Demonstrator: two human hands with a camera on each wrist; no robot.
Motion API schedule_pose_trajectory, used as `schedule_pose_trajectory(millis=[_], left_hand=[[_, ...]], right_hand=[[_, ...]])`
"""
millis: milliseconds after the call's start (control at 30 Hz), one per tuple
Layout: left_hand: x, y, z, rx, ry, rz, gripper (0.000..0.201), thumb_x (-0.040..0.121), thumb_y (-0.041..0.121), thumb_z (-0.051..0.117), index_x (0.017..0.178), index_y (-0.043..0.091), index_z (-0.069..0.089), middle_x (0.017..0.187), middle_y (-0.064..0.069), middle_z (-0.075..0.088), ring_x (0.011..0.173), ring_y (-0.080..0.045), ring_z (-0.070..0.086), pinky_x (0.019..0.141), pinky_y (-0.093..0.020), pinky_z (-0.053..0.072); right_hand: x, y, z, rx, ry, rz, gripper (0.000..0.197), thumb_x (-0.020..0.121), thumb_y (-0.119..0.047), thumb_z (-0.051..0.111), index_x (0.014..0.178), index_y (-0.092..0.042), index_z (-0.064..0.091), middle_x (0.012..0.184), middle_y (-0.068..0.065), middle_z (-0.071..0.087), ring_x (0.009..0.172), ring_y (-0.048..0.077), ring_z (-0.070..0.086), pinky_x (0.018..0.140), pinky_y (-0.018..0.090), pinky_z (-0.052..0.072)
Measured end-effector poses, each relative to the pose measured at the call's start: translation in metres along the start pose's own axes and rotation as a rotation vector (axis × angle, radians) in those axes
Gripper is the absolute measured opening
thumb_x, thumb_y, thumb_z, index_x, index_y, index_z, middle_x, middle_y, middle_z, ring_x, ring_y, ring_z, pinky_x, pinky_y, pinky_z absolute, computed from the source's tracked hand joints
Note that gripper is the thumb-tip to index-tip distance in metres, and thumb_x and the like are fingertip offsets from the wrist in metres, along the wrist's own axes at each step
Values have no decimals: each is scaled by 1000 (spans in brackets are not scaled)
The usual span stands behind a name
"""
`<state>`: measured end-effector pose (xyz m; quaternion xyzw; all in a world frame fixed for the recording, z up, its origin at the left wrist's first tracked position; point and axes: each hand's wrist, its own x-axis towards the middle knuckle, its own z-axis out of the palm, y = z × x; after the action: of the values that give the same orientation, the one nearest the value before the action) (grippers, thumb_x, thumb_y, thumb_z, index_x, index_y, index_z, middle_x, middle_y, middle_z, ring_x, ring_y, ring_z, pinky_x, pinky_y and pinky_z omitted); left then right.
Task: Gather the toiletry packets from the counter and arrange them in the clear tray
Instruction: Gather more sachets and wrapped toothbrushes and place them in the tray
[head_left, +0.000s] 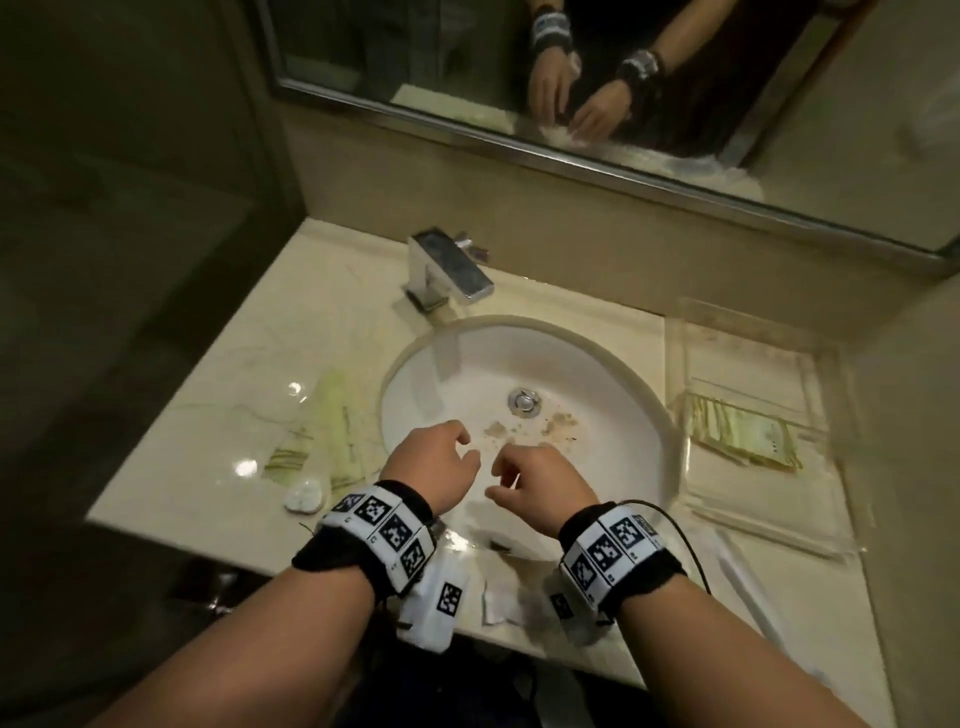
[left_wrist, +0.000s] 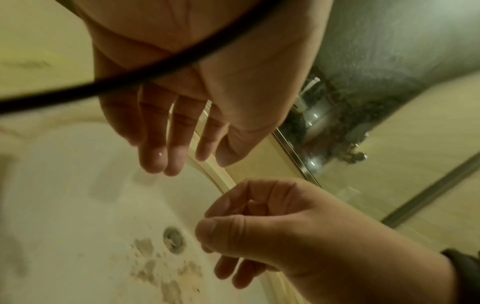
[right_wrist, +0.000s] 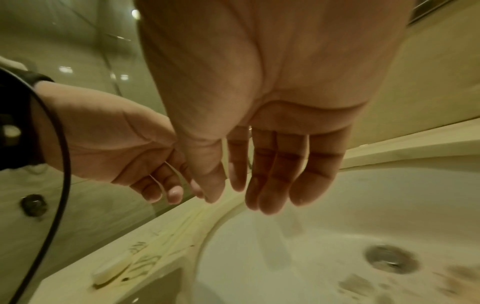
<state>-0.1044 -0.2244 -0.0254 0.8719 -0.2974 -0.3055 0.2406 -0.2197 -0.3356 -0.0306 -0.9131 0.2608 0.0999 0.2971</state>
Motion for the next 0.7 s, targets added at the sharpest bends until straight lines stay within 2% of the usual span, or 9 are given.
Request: schedule_pose_trajectory(millis=[200, 367, 467, 600, 700], left_hand=[[-12, -74, -49, -91, 115, -186, 33, 89, 33, 52, 118, 19, 60, 100, -4, 68, 91, -21, 63, 85, -32, 51], [-26, -124, -79, -137, 186, -316, 29, 89, 32, 54, 113, 19, 60, 104, -4, 67, 84, -19, 62, 80, -29, 50], [-30, -145, -91, -146, 205, -362, 29, 88, 35, 56, 112, 20, 61, 96, -4, 68, 84, -20, 62, 81, -31, 51], [-30, -168, -102, -145, 207, -404, 29, 88, 37, 56, 112, 21, 60, 89, -2, 68, 81, -20, 63, 79, -31, 52], [-25, -172, -105, -149, 201, -405, 30, 88, 36, 55, 113, 21, 60, 90, 0, 67, 81, -19, 63, 79, -31, 52]], right_hand=[[55, -76, 38, -76, -39, -64, 24, 81, -35, 65, 95, -15, 62, 94, 4, 68, 88, 22, 61, 75, 34, 51], [88, -128, 73, -132, -61, 63, 38, 83, -46, 63, 98, -11, 60, 99, 8, 65, 90, 27, 62, 67, 31, 45], [100, -145, 86, -159, -86, 153, 49, 81, -54, 63, 101, -9, 60, 102, 10, 66, 91, 28, 64, 68, 32, 48], [108, -157, 98, -128, -95, 250, 52, 78, -47, 71, 108, -8, 54, 108, 10, 63, 98, 29, 64, 74, 34, 51], [108, -161, 100, -15, -81, 317, 45, 77, -35, 75, 103, -8, 52, 109, 12, 61, 95, 30, 63, 77, 36, 55]])
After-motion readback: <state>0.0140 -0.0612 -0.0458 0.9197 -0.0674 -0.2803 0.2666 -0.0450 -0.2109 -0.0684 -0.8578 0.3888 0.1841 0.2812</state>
